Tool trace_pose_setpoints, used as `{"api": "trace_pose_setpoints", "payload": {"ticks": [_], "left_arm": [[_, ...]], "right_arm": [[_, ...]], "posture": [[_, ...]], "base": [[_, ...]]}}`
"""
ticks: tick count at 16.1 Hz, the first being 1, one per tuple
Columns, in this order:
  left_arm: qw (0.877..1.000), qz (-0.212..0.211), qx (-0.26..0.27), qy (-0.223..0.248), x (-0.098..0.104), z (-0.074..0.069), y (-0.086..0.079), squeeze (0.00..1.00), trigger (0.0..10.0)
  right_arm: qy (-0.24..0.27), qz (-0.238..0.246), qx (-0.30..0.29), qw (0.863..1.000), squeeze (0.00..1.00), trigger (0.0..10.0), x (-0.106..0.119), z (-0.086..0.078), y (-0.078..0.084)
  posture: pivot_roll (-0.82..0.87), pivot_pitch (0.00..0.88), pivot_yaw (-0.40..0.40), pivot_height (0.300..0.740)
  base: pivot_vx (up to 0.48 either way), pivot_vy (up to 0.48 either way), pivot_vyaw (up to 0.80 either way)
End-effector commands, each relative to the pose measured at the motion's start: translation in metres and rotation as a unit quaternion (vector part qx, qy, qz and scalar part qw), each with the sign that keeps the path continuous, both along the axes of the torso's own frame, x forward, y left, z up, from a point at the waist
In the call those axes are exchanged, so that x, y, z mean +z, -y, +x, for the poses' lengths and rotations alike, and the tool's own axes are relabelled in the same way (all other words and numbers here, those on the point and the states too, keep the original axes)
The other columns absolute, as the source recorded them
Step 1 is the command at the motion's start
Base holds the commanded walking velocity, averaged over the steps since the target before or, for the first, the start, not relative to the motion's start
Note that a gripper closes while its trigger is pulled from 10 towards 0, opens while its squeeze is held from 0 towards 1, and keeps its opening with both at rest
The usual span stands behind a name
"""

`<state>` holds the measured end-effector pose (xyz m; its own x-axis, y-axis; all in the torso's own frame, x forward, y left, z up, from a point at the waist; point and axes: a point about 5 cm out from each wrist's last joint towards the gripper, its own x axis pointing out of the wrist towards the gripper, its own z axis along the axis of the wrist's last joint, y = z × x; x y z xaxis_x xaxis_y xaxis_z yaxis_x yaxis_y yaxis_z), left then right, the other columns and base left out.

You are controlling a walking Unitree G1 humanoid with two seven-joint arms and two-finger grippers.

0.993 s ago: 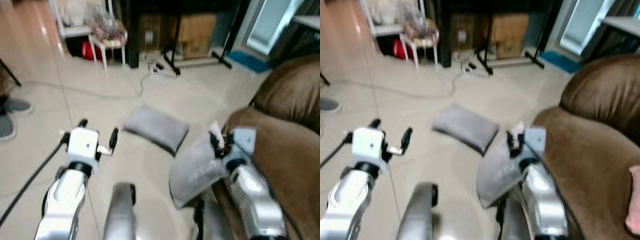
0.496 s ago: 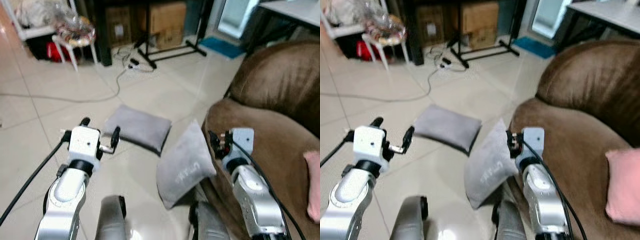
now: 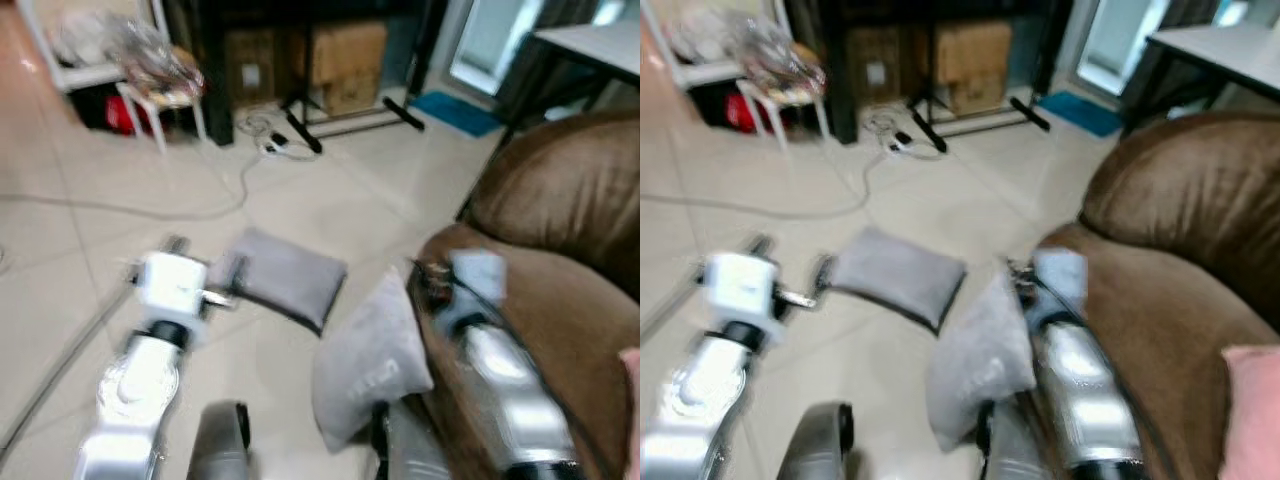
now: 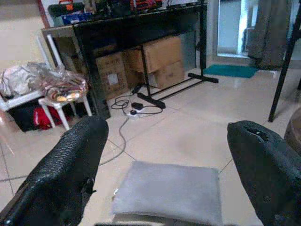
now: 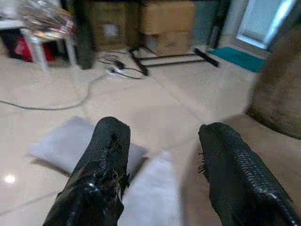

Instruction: Move the pillow to the sofa from floor

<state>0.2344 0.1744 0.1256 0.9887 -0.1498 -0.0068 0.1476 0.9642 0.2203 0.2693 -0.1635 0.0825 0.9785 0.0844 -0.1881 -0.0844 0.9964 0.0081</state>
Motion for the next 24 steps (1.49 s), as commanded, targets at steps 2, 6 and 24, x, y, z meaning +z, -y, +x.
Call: {"api": "trace_pose_setpoints", "payload": {"ticks": [2, 6, 24], "left_arm": [[1.0, 0.013, 0.006, -0.006, -0.001, -0.001, -0.006, 0.0, 10.0], [1.0, 0.015, 0.0, -0.015, -0.002, -0.001, -0.002, 0.0, 10.0], [0.991, 0.054, -0.069, -0.101, 0.024, -0.094, -0.015, 0.0, 10.0]], "right_arm": [[-0.012, 0.007, 0.039, 0.999, 0.0, 10.0, -0.001, 0.003, -0.014], [-0.033, 0.017, 0.092, 0.995, 1.0, 10.0, -0.003, 0.012, -0.023], [-0.199, -0.001, -0.009, 0.98, 1.0, 10.0, -0.072, 0.045, -0.045]], "posture": [[0.07, 0.0, -0.069, 0.56], [0.05, 0.0, -0.058, 0.56], [0.19, 0.228, -0.12, 0.56]], "base": [[0.0, 0.0, 0.0], [0.0, 0.0, 0.0], [0.0, 0.0, 0.0]]}}
